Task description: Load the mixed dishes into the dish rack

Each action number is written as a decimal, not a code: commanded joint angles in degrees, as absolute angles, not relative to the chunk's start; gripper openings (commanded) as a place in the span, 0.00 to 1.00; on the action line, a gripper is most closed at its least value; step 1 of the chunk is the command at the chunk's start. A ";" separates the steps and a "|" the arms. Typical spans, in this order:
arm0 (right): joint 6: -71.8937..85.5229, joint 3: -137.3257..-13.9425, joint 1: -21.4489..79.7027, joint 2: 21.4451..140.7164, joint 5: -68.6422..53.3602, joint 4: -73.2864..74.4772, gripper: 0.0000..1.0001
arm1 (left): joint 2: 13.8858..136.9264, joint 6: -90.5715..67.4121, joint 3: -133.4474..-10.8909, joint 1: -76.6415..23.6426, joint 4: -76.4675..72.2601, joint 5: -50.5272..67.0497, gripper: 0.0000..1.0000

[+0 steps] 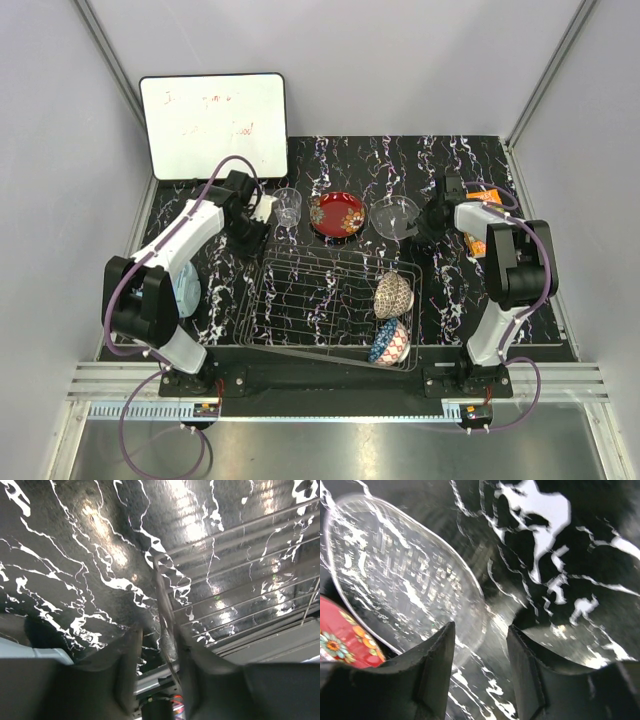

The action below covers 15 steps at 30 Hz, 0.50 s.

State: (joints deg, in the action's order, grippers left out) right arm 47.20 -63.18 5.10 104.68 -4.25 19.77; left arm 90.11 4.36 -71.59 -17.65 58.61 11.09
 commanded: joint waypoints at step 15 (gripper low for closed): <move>47.63 -63.55 5.01 108.99 -3.96 14.77 0.15 | 99.83 2.63 -76.29 -9.85 61.70 12.64 0.00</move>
